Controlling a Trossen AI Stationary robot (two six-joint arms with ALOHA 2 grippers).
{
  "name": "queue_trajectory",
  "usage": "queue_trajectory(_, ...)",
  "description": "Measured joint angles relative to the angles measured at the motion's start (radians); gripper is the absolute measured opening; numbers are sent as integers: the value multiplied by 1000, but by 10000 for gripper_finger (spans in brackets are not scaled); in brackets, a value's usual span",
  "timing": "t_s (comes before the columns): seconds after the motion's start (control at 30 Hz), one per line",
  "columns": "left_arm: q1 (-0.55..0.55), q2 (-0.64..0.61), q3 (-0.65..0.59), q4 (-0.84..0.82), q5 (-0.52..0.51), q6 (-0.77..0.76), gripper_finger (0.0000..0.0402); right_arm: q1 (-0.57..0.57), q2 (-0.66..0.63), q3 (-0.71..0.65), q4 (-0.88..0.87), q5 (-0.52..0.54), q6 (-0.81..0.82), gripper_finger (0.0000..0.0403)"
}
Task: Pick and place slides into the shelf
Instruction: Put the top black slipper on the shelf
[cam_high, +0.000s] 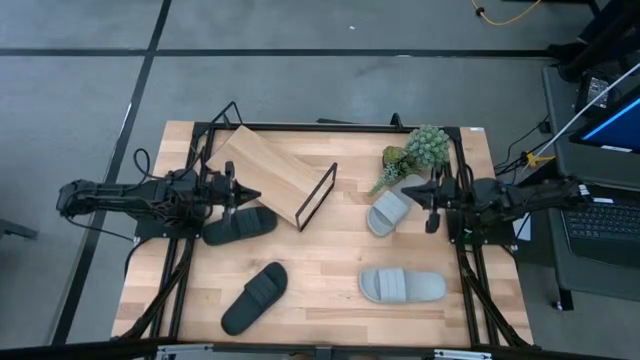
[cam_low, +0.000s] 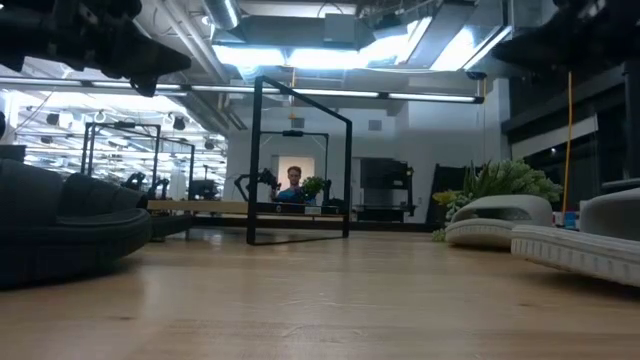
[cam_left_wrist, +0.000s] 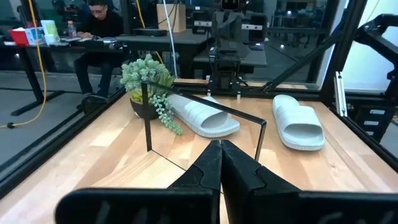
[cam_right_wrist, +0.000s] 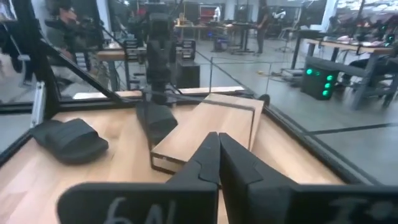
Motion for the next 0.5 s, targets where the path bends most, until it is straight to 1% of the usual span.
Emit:
queue_trajectory(0.1,26,0,0,0,-1,-9,0,0,55,42,-7,1,-34,5)
queue_trajectory(0.2,50,0,17,-26,10,-64,0,0,102,61,-7,1,-45,5)
queue_trajectory(0.33,53,13,117,-173,58,-81,0,0,160,62,-8,0,-10,5)
queue_trajectory(0.5,52,74,243,-346,27,-81,0,0,222,61,7,0,4,5)
